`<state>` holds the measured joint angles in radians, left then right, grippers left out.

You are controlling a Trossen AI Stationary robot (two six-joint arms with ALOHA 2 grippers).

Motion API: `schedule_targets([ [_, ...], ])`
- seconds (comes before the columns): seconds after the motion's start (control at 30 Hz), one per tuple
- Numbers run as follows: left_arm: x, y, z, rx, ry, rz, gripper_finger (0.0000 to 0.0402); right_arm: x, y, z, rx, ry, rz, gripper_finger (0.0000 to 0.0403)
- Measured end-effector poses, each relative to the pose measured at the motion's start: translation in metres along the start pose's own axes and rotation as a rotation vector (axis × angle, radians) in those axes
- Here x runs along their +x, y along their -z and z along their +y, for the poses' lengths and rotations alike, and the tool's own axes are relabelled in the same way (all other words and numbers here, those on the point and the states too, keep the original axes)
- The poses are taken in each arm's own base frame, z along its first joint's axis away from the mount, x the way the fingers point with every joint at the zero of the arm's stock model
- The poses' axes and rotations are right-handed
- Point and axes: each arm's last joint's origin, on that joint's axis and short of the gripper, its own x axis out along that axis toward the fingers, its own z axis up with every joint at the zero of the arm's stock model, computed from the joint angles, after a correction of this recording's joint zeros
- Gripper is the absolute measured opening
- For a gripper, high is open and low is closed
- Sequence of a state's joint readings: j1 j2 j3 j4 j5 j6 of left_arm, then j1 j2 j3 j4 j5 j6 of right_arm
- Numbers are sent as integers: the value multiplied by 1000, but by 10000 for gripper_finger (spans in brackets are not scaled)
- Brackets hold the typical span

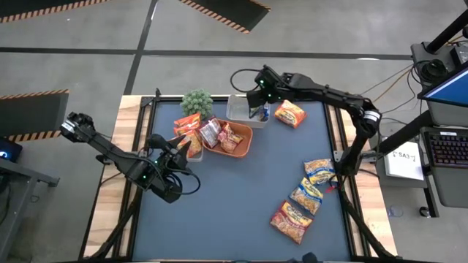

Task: Sort Maruchan noodles
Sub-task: Put the blue noodle pack into the gray bin, then put the red noodle pack into the orange bin

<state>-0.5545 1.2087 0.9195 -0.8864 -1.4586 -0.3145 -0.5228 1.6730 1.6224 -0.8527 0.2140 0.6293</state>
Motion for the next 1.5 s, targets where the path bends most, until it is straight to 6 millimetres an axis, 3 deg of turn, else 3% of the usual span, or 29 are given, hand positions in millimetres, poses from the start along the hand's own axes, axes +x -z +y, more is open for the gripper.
schedule_targets([
  [0.4, 0, 0, 0, 2, 0, 0, 127, 43, 8, 5, -56, 87, 40, 132],
  [0.77, 0, 0, 0, 2, 0, 0, 127, 67, 15, 6, -87, 120, 90, 172],
  [1.07, 0, 0, 0, 2, 0, 0, 127, 62, 13, 6, -87, 114, 82, 205],
  [1.3, 0, 0, 0, 2, 1, 0, 127, 39, 11, 9, -99, 77, 44, 210],
  [1.5, 0, 0, 0, 3, 1, 0, 127, 9, 25, 31, -157, -4, 16, 210],
])
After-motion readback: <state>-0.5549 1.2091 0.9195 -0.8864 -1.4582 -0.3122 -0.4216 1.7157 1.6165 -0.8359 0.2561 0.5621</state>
